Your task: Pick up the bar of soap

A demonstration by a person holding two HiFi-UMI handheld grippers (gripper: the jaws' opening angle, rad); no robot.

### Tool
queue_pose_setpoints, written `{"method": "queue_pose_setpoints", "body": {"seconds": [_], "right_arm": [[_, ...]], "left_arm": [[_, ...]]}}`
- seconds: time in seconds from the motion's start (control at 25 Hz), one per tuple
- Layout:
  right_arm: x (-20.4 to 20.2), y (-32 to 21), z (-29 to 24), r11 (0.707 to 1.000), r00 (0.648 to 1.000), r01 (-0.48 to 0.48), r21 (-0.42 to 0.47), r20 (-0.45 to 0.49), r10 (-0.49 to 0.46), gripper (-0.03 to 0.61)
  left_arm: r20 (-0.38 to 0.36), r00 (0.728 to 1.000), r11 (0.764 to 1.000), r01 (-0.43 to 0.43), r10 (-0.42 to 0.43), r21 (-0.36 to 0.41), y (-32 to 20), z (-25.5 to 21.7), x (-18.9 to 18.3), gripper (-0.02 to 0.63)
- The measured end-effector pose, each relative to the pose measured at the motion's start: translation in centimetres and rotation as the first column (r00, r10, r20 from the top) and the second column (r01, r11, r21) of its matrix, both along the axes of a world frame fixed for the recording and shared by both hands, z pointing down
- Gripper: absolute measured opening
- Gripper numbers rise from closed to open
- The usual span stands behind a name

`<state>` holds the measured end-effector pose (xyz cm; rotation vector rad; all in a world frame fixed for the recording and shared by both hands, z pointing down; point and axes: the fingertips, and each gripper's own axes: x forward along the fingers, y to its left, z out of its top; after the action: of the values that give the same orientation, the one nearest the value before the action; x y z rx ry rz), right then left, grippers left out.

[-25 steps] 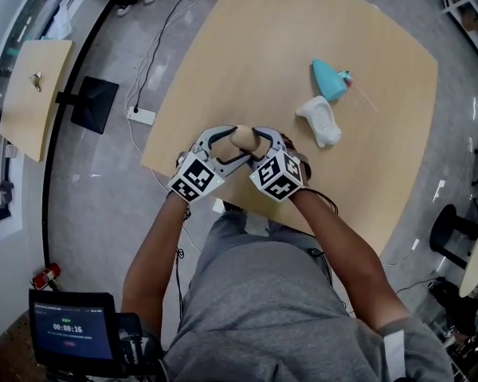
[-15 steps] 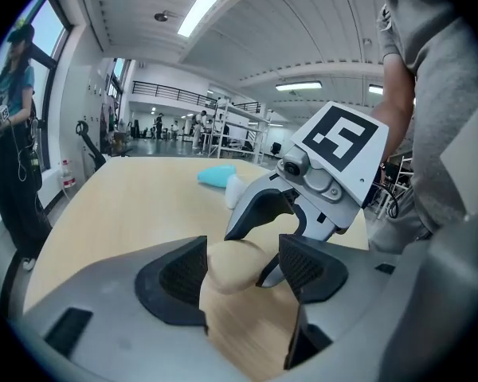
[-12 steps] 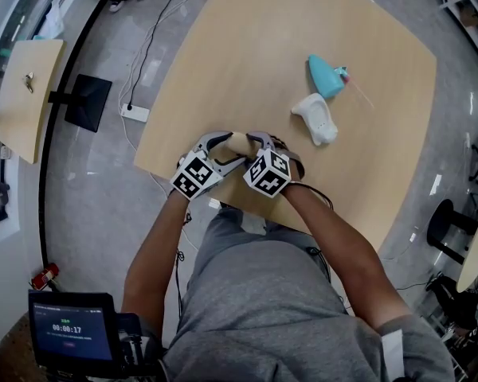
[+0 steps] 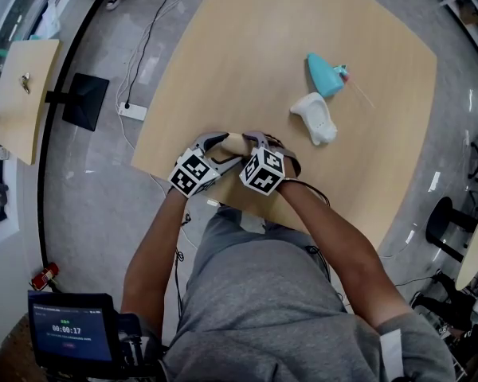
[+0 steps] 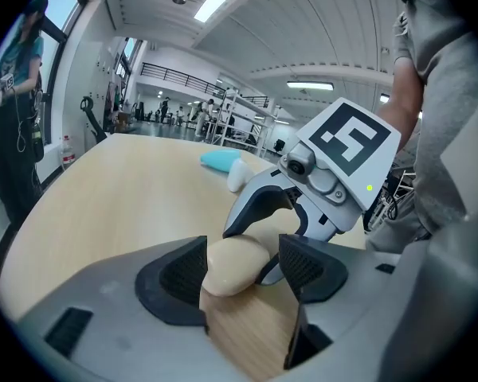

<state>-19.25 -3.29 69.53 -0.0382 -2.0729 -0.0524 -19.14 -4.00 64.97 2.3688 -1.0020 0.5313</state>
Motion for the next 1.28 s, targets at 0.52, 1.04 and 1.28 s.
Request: {"method": "queue_pose_setpoints", "body": {"seconds": [0.52, 1.04, 1.28], "right_arm": [[2.0, -1.7, -2.5, 0.994, 0.993, -0.091, 0.061, 0.084, 0.086, 0.247], [5.4, -3.3, -9.5, 0.941, 0.909, -0.337, 0.027, 0.271, 0.318, 0.015], [5.7, -3.8, -12.5, 0.934, 0.891, -0.355, 0.034, 0.316, 0.326, 0.008]], "left_arm": [[0.009, 0.998, 0.998, 0.057, -0.058, 0.019, 1.8, -0.1, -2.0, 0.279], [-0.179, 0.971, 0.946, 0.199, -0.156, 0.255, -1.0, -10.8, -4.0, 0.005], [-0.210, 0.970, 0.926, 0.187, -0.121, 0.327, -1.2, -14.8, -3.1, 0.005]]}}
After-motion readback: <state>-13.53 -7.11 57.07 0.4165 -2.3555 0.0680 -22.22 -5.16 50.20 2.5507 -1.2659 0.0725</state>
